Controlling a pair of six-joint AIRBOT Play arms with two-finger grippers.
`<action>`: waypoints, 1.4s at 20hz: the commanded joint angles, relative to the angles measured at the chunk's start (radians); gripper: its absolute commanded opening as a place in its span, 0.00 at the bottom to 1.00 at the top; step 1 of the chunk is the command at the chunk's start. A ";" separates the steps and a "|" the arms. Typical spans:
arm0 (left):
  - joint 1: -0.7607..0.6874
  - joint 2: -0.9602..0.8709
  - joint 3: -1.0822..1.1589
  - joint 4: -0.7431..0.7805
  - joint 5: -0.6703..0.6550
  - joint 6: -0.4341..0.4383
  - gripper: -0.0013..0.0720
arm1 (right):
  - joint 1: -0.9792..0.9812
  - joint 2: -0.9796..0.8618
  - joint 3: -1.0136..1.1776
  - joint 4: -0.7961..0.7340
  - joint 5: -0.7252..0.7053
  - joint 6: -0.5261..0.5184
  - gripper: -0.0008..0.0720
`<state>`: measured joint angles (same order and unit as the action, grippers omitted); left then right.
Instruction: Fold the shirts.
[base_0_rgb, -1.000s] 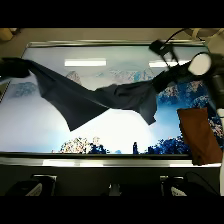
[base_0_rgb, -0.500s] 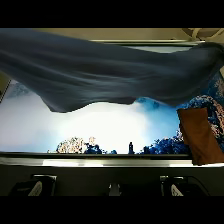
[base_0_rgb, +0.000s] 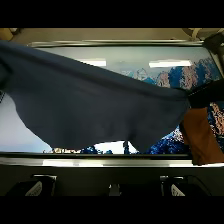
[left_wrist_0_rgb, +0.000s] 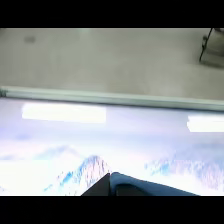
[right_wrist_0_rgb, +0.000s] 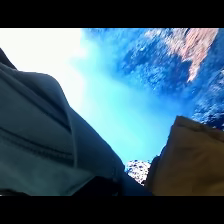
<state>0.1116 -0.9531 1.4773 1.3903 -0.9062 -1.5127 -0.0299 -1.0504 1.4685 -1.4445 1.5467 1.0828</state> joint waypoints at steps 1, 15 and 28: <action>-0.037 -0.227 -0.112 -0.002 0.036 0.067 0.05 | 0.002 -0.110 -0.290 0.053 -0.429 -0.012 0.03; 0.061 -0.576 -0.010 -0.067 -0.560 -0.002 0.85 | -0.134 -0.436 -0.151 0.252 -0.524 -0.110 0.72; 0.156 -0.240 -0.870 -0.416 -0.270 0.160 0.84 | -0.340 -0.544 -0.163 0.413 -0.082 -0.250 0.68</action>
<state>0.2756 -1.2057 0.6914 1.0496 -1.2530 -1.3800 -0.3630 -1.5719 1.3079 -1.0740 1.4254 0.8505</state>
